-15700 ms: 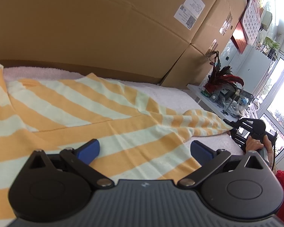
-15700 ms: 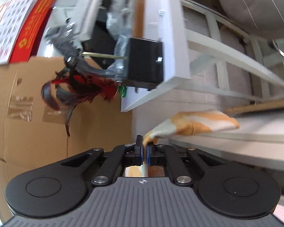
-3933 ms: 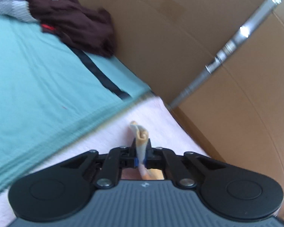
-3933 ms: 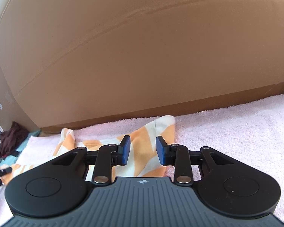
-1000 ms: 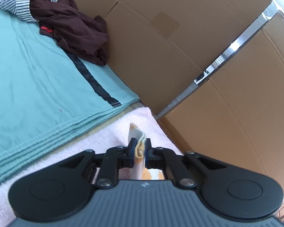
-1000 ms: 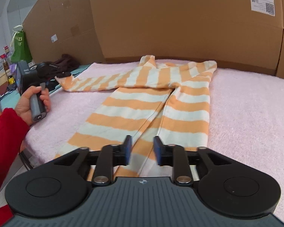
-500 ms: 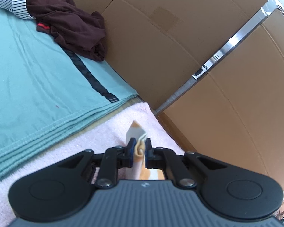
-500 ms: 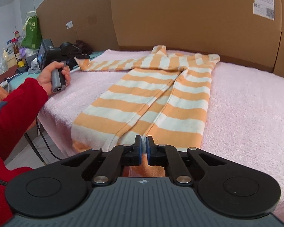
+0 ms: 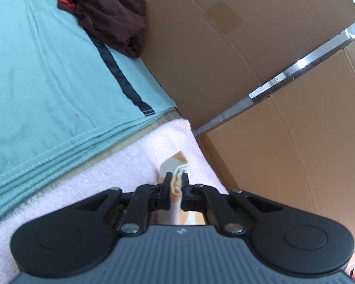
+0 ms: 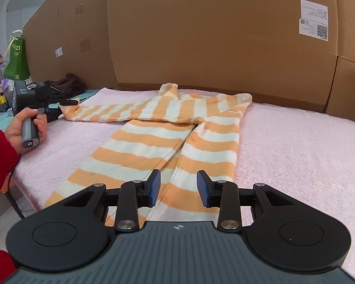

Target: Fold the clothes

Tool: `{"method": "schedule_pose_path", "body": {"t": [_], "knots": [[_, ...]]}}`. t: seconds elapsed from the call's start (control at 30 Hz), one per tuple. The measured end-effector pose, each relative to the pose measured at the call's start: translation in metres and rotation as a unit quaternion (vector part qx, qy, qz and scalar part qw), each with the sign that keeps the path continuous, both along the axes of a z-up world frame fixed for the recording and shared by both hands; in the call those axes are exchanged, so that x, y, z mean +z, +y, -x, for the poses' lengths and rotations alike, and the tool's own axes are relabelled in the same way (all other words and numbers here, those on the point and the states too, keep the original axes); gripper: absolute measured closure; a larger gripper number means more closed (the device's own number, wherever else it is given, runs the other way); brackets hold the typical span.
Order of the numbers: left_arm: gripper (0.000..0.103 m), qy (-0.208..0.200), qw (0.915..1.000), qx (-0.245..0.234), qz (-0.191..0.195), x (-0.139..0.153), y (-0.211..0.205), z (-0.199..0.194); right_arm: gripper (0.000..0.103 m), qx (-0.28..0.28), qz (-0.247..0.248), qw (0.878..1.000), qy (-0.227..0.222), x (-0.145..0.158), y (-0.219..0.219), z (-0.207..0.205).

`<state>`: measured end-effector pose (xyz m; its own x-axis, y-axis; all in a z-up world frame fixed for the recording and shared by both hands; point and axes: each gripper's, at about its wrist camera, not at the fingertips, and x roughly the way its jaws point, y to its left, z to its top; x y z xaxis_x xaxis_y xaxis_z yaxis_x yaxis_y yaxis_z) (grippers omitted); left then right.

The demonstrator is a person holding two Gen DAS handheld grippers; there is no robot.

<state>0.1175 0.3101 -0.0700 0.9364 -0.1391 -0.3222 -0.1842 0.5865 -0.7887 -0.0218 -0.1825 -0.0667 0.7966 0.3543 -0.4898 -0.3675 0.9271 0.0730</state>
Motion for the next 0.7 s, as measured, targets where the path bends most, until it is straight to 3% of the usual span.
{"method": "schedule_pose_path", "body": {"t": [0.13,0.27,0.37,0.47,0.53,0.7], "knots": [[0.103,-0.033,0.9974,-0.02,0.06,0.006,0.003,0.002,0.067,-0.012,0.018,1.0,0.012,-0.008,0.003,-0.007],[0.103,-0.062,0.9913,-0.09,0.074,0.023,-0.018,-0.009,0.071,-0.009,-0.001,1.0,0.019,-0.007,-0.004,-0.011],[0.103,-0.076,0.9861,-0.142,0.04,0.036,-0.049,-0.021,0.072,-0.009,-0.022,0.999,0.03,0.0,-0.008,-0.021],[0.103,-0.077,0.9785,-0.191,-0.015,0.043,-0.09,-0.03,0.074,-0.013,-0.075,0.995,0.066,0.01,-0.012,-0.045],[0.103,-0.076,0.9724,-0.219,-0.027,0.04,-0.111,-0.034,0.078,-0.013,-0.102,0.991,0.086,0.017,-0.002,-0.068],[0.103,-0.077,0.9693,-0.227,-0.053,0.029,-0.138,-0.031,0.078,-0.012,-0.17,0.976,0.136,0.035,0.023,-0.125]]}}
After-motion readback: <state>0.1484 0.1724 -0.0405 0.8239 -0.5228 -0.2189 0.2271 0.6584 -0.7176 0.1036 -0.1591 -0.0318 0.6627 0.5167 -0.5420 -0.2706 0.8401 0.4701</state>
